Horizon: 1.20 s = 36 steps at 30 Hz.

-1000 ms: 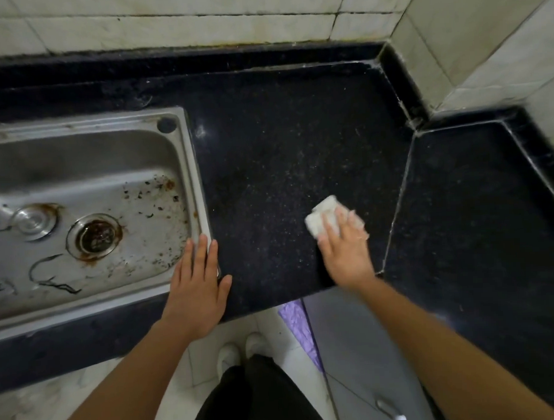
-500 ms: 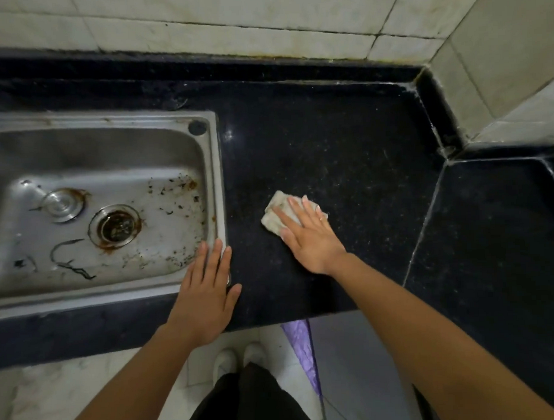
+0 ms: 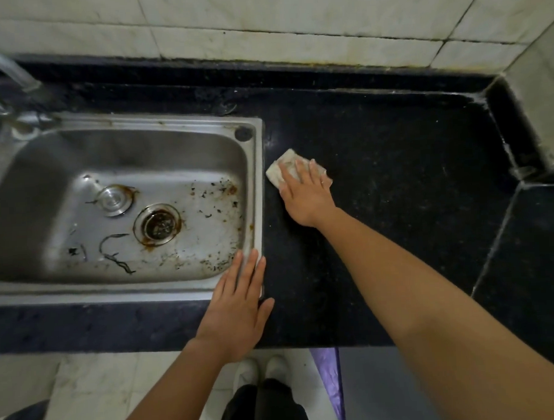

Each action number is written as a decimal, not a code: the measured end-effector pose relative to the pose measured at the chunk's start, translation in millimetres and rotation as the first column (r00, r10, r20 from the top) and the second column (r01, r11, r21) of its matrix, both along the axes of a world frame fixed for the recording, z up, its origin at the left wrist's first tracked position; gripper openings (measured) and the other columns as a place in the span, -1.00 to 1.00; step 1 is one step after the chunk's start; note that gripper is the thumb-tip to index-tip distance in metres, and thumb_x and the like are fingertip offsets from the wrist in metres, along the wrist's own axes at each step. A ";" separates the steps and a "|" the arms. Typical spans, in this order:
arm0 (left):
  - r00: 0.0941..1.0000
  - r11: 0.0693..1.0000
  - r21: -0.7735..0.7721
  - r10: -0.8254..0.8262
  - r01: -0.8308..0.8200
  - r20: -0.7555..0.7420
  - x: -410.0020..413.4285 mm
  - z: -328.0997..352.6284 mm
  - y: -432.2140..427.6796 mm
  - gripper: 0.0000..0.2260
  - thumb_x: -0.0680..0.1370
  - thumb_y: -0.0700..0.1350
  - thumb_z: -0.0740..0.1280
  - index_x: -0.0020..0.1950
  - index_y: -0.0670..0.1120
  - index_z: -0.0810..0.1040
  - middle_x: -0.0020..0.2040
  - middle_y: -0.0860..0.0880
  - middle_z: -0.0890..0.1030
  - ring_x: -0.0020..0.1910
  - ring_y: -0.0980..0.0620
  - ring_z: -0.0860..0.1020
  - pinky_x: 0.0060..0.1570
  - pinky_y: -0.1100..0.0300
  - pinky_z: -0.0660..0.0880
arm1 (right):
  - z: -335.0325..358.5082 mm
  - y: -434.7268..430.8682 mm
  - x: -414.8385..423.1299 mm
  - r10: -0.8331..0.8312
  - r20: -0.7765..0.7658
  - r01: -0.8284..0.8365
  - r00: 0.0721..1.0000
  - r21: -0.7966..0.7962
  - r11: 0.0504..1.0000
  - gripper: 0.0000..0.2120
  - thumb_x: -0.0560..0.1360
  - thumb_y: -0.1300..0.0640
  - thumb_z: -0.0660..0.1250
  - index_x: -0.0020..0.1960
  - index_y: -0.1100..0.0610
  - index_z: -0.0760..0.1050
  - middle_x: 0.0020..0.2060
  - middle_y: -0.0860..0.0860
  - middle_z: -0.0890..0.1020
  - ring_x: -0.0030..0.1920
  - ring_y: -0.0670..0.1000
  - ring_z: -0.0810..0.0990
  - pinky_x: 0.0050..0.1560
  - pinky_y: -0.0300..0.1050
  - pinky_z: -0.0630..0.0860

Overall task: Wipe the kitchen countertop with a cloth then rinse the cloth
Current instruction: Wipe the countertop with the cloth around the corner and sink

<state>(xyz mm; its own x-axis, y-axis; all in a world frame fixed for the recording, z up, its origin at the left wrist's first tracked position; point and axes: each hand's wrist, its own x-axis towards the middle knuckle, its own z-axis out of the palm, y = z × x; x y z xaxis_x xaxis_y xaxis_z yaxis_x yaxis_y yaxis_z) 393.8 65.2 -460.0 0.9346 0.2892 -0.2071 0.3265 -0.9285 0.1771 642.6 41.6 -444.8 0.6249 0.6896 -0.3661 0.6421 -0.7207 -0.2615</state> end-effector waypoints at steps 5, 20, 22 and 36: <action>0.997 0.989 -0.132 0.067 -0.072 -0.046 1.2 6.1 -4.2 -0.25 0.37 0.32 -0.53 0.43 -0.11 -0.46 0.46 -0.02 -0.44 0.43 0.03 -0.47 0.39 0.14 -0.39 | -1.1 -45.6 -71.4 0.162 0.038 -0.164 0.986 0.049 0.985 -0.50 0.66 -0.06 -0.14 0.56 -0.04 -0.19 0.55 0.01 -0.18 0.52 0.08 -0.29 0.42 0.01 -0.36; 0.982 0.976 -0.220 -0.043 0.001 -0.186 -30.6 28.7 -6.0 -0.18 0.32 0.38 -0.49 0.44 -0.09 -0.43 0.47 -0.02 -0.42 0.45 0.03 -0.42 0.40 0.19 -0.38 | 0.0 -207.2 -124.2 0.340 0.187 -0.341 0.922 -0.027 0.940 -0.55 0.65 -0.11 -0.21 0.53 -0.15 -0.09 0.43 -0.04 0.33 0.45 0.03 0.21 0.44 -0.12 -0.05; 0.980 0.978 -0.204 -0.084 0.046 -0.183 -31.1 30.0 0.3 -0.17 0.29 0.38 -0.56 0.44 -0.08 -0.41 0.46 -0.01 -0.42 0.46 0.04 -0.40 0.40 0.19 -0.37 | -1.6 -218.1 -105.0 0.150 0.185 -0.152 0.971 -0.003 0.988 -0.52 0.64 -0.13 -0.23 0.53 -0.11 0.06 0.42 0.07 0.37 0.44 0.13 0.24 0.44 -0.07 -0.03; 0.940 0.933 -0.188 -0.328 0.307 -0.091 -85.5 29.5 108.0 -0.33 0.39 0.22 -0.50 0.47 0.02 -0.35 0.49 0.07 -0.36 0.48 0.07 -0.36 0.44 0.17 -0.36 | 2.3 -102.0 -235.0 -0.721 0.085 0.711 0.687 0.123 0.692 -0.53 0.66 0.01 -0.06 0.55 -0.03 -0.02 0.55 0.05 -0.04 0.54 0.09 -0.14 0.48 0.00 -0.22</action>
